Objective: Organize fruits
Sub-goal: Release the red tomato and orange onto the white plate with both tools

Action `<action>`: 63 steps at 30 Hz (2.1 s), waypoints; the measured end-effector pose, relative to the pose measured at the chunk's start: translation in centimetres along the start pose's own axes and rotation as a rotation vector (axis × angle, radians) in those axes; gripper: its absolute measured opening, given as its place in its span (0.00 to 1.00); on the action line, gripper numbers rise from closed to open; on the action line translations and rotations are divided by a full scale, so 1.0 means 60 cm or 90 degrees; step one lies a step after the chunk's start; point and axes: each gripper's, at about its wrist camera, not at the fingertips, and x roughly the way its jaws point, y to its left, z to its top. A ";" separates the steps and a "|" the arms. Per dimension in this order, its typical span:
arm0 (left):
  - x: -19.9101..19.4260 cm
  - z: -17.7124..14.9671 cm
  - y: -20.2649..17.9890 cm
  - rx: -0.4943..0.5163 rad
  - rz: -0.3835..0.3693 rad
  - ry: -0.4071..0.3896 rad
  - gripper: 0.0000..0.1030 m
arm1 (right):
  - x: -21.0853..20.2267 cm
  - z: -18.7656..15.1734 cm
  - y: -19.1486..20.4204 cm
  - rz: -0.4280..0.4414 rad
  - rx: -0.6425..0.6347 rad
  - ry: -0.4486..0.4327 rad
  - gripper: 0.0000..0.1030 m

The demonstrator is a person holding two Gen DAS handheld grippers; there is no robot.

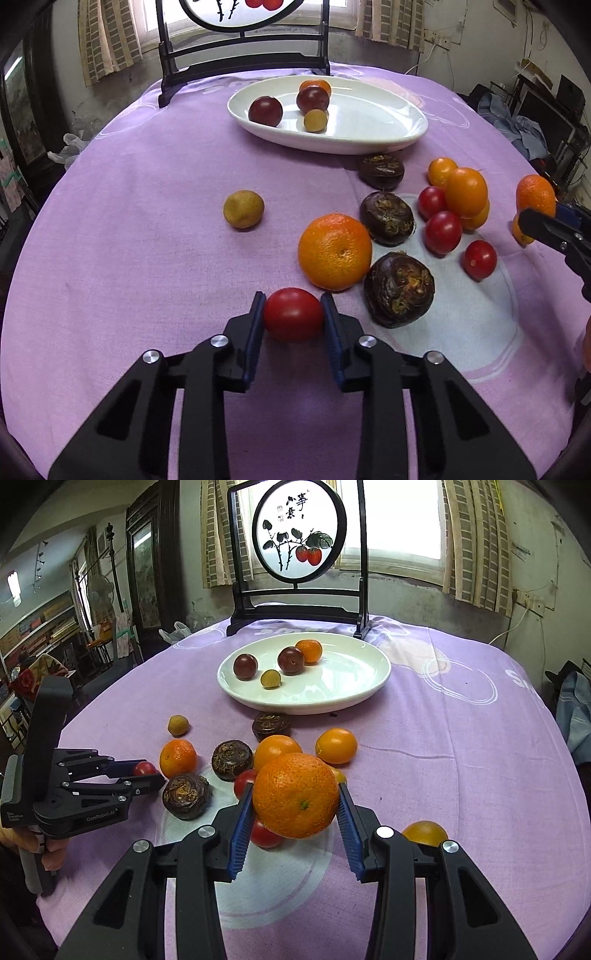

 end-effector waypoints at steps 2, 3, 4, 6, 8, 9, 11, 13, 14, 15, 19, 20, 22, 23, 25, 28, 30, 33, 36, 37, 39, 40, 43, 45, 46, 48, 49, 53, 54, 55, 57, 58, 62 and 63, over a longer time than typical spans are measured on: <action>-0.008 0.003 0.001 -0.005 -0.005 -0.002 0.29 | -0.001 0.000 -0.001 -0.002 0.002 -0.005 0.42; -0.013 0.006 0.001 -0.005 -0.007 -0.008 0.29 | -0.002 0.000 -0.002 -0.003 0.003 -0.008 0.42; -0.019 0.010 0.001 -0.003 -0.011 -0.014 0.29 | -0.004 0.000 -0.003 -0.003 0.006 -0.012 0.42; -0.035 0.024 0.000 0.003 -0.016 -0.027 0.29 | -0.009 0.002 -0.007 0.002 0.018 -0.022 0.42; -0.048 0.043 -0.003 0.017 -0.017 -0.044 0.29 | -0.017 0.006 -0.012 -0.005 0.028 -0.040 0.42; -0.054 0.057 -0.005 0.023 -0.016 -0.054 0.29 | -0.022 0.011 -0.016 -0.009 0.035 -0.052 0.42; -0.062 0.087 -0.006 0.026 -0.020 -0.070 0.29 | -0.031 0.024 -0.024 -0.011 0.049 -0.067 0.42; -0.064 0.122 -0.005 0.020 -0.025 -0.085 0.29 | -0.035 0.045 -0.033 -0.018 0.054 -0.080 0.42; -0.062 0.141 -0.004 0.014 -0.022 -0.096 0.29 | -0.035 0.058 -0.037 -0.019 0.052 -0.082 0.42; -0.059 0.160 -0.002 0.005 -0.018 -0.104 0.29 | -0.031 0.075 -0.039 -0.019 0.047 -0.082 0.42; -0.028 0.225 0.005 -0.031 -0.017 -0.103 0.29 | 0.002 0.134 -0.035 -0.019 0.018 -0.077 0.42; -0.016 0.240 0.008 -0.041 -0.018 -0.098 0.29 | 0.015 0.147 -0.034 -0.013 0.017 -0.069 0.42; 0.012 0.264 0.015 -0.061 -0.020 -0.084 0.29 | 0.051 0.172 -0.026 -0.011 0.006 -0.048 0.42; 0.027 0.276 0.018 -0.069 -0.017 -0.074 0.29 | 0.067 0.180 -0.022 -0.011 0.001 -0.038 0.42; 0.054 0.291 0.022 -0.081 -0.010 -0.057 0.29 | 0.105 0.195 -0.011 -0.013 -0.008 -0.015 0.42; 0.087 0.303 0.027 -0.088 -0.011 -0.042 0.29 | 0.152 0.202 -0.003 -0.012 -0.016 0.018 0.42; 0.106 0.307 0.027 -0.089 -0.006 -0.033 0.29 | 0.178 0.202 -0.002 -0.010 -0.014 0.040 0.43; 0.129 0.309 0.029 -0.105 -0.014 -0.020 0.44 | 0.204 0.199 -0.005 -0.012 -0.007 0.065 0.50; 0.121 0.305 0.029 -0.116 -0.001 -0.061 0.75 | 0.200 0.197 -0.012 -0.017 0.014 0.050 0.68; 0.117 0.303 0.025 -0.108 0.007 -0.072 0.75 | 0.197 0.196 -0.014 -0.010 0.015 0.051 0.68; 0.110 0.300 0.021 -0.093 0.006 -0.073 0.78 | 0.189 0.192 -0.019 -0.010 0.022 0.048 0.68; 0.108 0.298 0.021 -0.094 0.003 -0.070 0.78 | 0.184 0.188 -0.022 -0.010 0.027 0.048 0.68; 0.099 0.287 0.023 -0.108 0.002 -0.061 0.83 | 0.169 0.174 -0.033 -0.002 0.046 0.047 0.69; 0.088 0.274 0.023 -0.112 0.007 -0.069 0.85 | 0.157 0.164 -0.038 -0.003 0.053 0.043 0.70; 0.082 0.267 0.020 -0.109 0.010 -0.075 0.85 | 0.150 0.158 -0.040 -0.004 0.055 0.040 0.70; 0.068 0.256 0.013 -0.092 0.015 -0.084 0.87 | 0.140 0.150 -0.042 -0.006 0.058 0.036 0.71; 0.061 0.249 0.009 -0.082 0.020 -0.089 0.87 | 0.133 0.146 -0.043 -0.007 0.059 0.033 0.71; 0.032 0.220 -0.003 -0.057 0.036 -0.111 0.92 | 0.105 0.128 -0.050 -0.012 0.068 0.017 0.75; 0.026 0.211 -0.005 -0.056 0.036 -0.114 0.93 | 0.097 0.121 -0.052 -0.013 0.071 0.012 0.75; 0.021 0.201 -0.006 -0.055 0.036 -0.116 0.93 | 0.091 0.116 -0.055 -0.013 0.074 0.011 0.76; 0.013 0.181 -0.007 -0.054 0.036 -0.118 0.93 | 0.080 0.105 -0.059 -0.011 0.079 0.011 0.77; 0.009 0.171 -0.008 -0.050 0.033 -0.120 0.93 | 0.073 0.096 -0.061 -0.009 0.082 0.010 0.79; -0.002 0.133 -0.009 -0.035 0.034 -0.139 0.93 | 0.044 0.064 -0.070 -0.015 0.074 0.000 0.85; -0.004 0.126 -0.008 -0.034 0.039 -0.144 0.93 | 0.039 0.058 -0.072 -0.021 0.071 -0.002 0.85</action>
